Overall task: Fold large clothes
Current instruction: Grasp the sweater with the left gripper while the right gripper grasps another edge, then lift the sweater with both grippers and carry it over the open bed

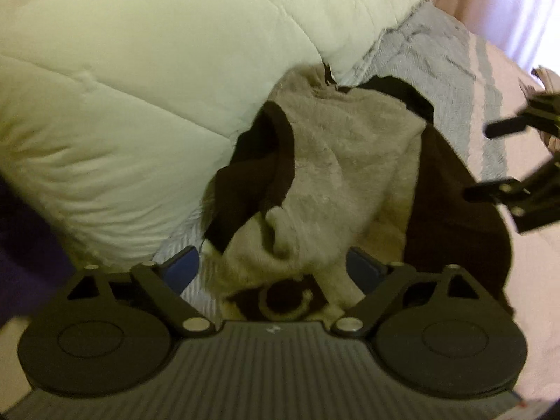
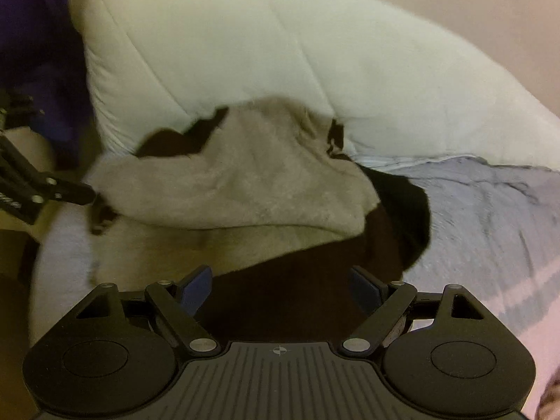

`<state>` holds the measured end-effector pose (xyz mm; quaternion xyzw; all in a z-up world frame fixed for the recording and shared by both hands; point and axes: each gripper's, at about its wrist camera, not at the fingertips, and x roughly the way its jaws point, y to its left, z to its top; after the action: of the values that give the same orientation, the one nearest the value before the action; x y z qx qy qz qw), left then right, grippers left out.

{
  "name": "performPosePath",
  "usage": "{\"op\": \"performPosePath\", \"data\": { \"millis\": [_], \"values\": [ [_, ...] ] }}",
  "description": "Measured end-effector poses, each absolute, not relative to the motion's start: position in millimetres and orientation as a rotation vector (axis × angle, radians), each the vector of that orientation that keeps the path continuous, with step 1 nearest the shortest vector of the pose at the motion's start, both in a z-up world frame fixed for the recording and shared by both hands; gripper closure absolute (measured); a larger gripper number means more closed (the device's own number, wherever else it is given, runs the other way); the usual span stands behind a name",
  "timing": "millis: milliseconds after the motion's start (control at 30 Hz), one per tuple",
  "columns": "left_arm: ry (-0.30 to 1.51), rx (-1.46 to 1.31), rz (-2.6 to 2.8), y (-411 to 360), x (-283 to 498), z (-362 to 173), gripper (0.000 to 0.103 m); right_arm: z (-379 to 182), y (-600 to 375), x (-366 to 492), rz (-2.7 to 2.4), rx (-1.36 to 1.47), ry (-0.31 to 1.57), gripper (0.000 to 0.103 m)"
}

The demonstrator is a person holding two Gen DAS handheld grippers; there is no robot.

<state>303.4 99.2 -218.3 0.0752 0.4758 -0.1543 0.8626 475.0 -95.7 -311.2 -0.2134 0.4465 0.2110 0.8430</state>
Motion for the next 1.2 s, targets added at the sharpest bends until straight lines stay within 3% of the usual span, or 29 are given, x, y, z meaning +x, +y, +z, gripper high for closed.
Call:
{"op": "performPosePath", "data": {
  "millis": [100, 200, 233, 267, 333, 367, 400, 433, 500, 733, 967, 1200],
  "values": [
    [1.016, 0.164, -0.373, 96.5, 320.0, -237.8, 0.028, -334.3, -86.3, 501.3, 0.443, -0.524, 0.908, 0.021],
    [1.029, 0.188, -0.413, 93.2, 325.4, -250.1, 0.046, -353.2, -78.4, 519.3, 0.482, -0.610, 0.882, 0.021],
    [1.033, 0.193, -0.427, 92.7, 325.7, -251.6, 0.062, -359.3, -76.5, 523.4, 0.495, -0.633, 0.885, 0.021],
    [1.035, 0.197, -0.434, 91.4, 325.2, -252.0, 0.070, -365.2, -76.0, 527.3, 0.510, -0.648, 0.894, 0.023],
    [1.027, 0.217, -0.435, 87.0, 321.4, -247.9, 0.084, -371.9, -77.9, 532.9, 0.528, -0.637, 0.930, 0.058],
    [1.020, 0.225, -0.439, 84.1, 318.7, -243.0, 0.090, -369.9, -80.2, 533.8, 0.513, -0.616, 0.929, 0.068],
    [1.008, 0.228, -0.438, 81.3, 315.5, -236.8, 0.091, -365.3, -84.3, 533.5, 0.493, -0.590, 0.927, 0.089],
    [0.997, 0.230, -0.447, 77.5, 312.5, -230.0, 0.093, -358.7, -89.7, 532.2, 0.482, -0.556, 0.926, 0.096],
    [0.972, 0.250, -0.478, 64.9, 302.0, -212.9, 0.094, -337.3, -105.6, 526.5, 0.461, -0.451, 0.915, 0.099],
    [0.826, 0.291, -0.723, -26.8, 232.5, -122.3, 0.095, -256.3, -206.5, 449.5, 0.311, -0.196, 0.839, 0.100],
    [0.698, 0.320, -1.069, -177.3, 95.1, -43.1, 0.095, -184.4, -382.6, 295.4, 0.088, 0.046, 0.779, 0.101],
    [0.696, 0.312, -1.430, -333.6, -53.6, -31.4, 0.092, -149.4, -538.9, 137.2, -0.150, 0.108, 0.767, 0.100]
  ]
}}
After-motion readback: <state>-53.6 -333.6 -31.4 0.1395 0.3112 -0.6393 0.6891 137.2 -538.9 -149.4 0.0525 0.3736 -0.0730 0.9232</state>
